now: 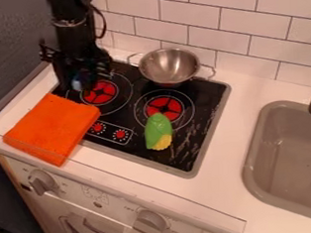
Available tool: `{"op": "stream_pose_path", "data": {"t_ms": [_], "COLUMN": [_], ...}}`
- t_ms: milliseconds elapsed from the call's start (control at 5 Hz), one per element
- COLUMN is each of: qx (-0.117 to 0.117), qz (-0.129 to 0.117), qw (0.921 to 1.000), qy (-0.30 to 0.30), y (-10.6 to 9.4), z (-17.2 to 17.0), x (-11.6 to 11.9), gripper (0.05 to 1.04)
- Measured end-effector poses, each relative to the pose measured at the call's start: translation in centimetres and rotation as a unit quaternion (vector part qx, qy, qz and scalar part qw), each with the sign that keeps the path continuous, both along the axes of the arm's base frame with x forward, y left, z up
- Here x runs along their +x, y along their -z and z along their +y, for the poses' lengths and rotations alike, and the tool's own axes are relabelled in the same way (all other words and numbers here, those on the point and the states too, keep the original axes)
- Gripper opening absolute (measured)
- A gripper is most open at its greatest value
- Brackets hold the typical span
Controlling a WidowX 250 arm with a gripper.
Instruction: Moved the spoon onto the orange cloth in the lower left corner.
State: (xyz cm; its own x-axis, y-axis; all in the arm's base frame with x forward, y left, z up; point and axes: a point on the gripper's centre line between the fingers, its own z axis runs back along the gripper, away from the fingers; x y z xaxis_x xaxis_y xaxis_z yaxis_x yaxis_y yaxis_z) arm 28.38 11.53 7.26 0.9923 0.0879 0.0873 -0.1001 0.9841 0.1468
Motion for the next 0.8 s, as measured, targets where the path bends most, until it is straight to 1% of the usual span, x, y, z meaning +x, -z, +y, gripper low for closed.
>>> {"op": "stream_pose_path", "data": {"t_ms": [200, 400, 600, 800], "qx": [-0.006, -0.019, -0.012, -0.01], "qz": [0.01, 0.027, 0.03, 0.046], "qw": [0.9999, 0.9995, 0.9995, 0.9989], "qy": [-0.01, 0.0, 0.002, 0.005], "y": [0.1, 1.5, 1.6, 2.5], "z": [0.7, 1.2, 2.2, 2.6], "x": [-3.8, -5.9, -6.5, -6.7], "gripper": [0.425, 0.425, 0.425, 0.497]}}
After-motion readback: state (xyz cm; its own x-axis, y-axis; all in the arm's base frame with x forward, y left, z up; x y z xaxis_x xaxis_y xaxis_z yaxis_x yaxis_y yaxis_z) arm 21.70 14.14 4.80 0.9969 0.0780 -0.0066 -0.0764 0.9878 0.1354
